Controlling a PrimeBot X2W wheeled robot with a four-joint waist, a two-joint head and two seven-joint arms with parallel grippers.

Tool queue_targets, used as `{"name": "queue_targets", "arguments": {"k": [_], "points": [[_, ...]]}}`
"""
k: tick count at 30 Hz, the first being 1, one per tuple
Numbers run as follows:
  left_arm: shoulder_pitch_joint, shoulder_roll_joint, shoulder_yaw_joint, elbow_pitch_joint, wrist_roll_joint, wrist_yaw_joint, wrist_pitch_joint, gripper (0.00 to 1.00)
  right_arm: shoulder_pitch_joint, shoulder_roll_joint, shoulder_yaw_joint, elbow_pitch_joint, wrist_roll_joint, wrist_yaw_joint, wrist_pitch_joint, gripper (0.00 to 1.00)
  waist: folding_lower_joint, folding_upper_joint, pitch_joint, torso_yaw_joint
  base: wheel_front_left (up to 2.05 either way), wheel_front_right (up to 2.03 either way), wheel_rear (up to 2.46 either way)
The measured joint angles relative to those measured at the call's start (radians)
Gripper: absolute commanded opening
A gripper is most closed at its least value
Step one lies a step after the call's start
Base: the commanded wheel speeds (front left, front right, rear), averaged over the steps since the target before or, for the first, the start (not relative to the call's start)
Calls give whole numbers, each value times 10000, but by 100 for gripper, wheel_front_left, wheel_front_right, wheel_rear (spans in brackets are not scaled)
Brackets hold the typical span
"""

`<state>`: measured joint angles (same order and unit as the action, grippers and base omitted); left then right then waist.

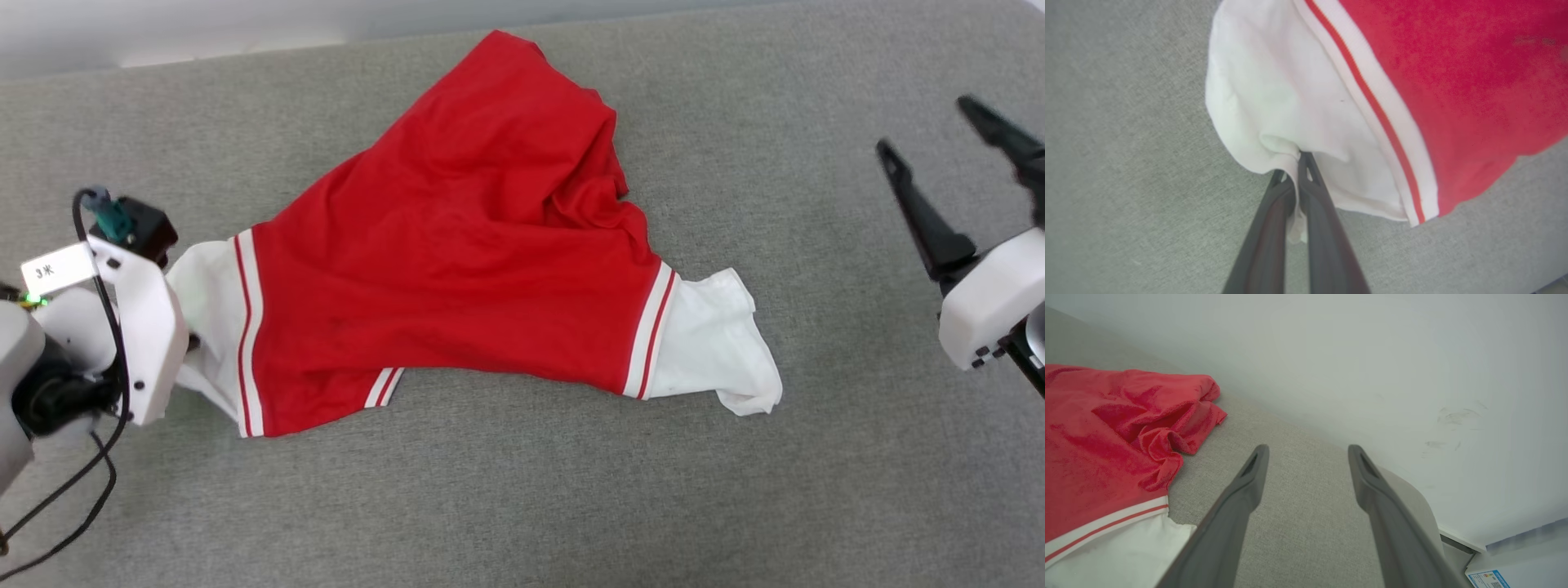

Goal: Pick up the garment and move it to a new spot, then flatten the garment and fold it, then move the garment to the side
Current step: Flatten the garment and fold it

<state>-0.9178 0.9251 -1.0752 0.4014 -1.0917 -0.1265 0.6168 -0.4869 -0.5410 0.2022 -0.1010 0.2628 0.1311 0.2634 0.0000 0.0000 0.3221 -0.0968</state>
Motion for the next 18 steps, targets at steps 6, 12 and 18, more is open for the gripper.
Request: {"name": "queue_targets", "arguments": {"k": [6,12,18], "points": [[-334,299,244,-746,140,-13,-546,0,-958,-1939,2343,-472,2282,0,3615,100,0,0,-267,240,0,0,0],[-436,514,336,-1505,247,36,-692,0,-1611,-2414,3492,-359,4286,0,6539,100,0,0,-165,392,0,0,0],[-570,518,366,-2044,420,226,-719,0,-1865,-2050,4209,527,4702,0,7325,100,0,0,204,569,0,0,0]]}}
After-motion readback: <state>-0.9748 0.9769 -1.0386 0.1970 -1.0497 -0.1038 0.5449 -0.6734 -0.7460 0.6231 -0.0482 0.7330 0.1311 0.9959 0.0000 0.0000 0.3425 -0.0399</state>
